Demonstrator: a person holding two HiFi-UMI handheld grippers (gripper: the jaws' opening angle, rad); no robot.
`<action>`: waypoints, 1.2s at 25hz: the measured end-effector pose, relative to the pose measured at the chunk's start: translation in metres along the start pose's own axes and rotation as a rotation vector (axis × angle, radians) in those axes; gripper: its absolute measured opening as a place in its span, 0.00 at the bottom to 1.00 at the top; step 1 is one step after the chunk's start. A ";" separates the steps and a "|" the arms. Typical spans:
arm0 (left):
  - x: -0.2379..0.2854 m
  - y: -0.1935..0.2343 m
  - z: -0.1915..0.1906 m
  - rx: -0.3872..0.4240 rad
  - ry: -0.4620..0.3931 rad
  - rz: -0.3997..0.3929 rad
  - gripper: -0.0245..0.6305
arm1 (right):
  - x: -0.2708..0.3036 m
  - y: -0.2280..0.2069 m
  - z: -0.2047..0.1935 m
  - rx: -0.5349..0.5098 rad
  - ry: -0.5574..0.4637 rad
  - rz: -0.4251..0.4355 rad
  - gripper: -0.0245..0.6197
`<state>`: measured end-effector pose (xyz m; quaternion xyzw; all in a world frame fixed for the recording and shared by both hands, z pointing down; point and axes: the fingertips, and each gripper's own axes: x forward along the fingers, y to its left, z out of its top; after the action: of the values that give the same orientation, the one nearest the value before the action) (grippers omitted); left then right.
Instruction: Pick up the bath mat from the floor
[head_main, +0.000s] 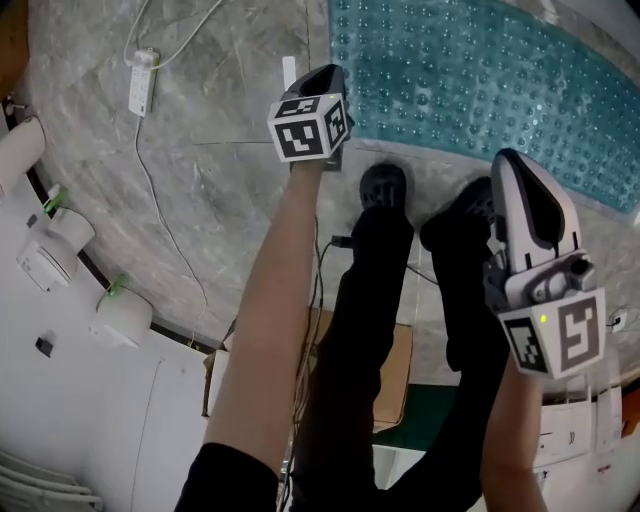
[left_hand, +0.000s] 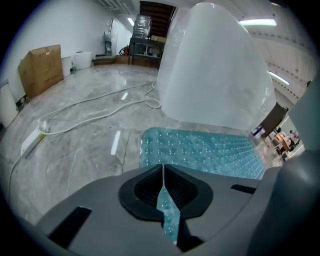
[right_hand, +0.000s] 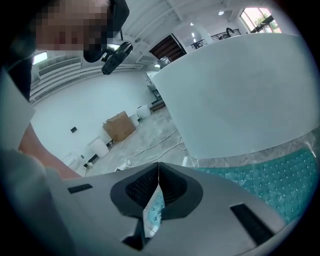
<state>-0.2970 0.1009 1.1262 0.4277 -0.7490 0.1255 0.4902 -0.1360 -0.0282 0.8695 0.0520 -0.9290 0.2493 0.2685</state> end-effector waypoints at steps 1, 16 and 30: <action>0.008 0.006 -0.007 0.001 0.018 0.014 0.07 | 0.004 -0.002 -0.003 -0.001 0.005 0.006 0.06; 0.084 0.037 -0.044 0.046 0.124 0.134 0.34 | 0.031 -0.026 -0.012 -0.004 0.032 0.022 0.06; 0.111 0.048 -0.058 0.018 0.169 0.124 0.44 | 0.043 -0.024 -0.011 0.019 0.018 0.025 0.06</action>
<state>-0.3143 0.1070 1.2592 0.3729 -0.7290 0.1979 0.5389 -0.1621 -0.0416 0.9108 0.0408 -0.9246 0.2620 0.2735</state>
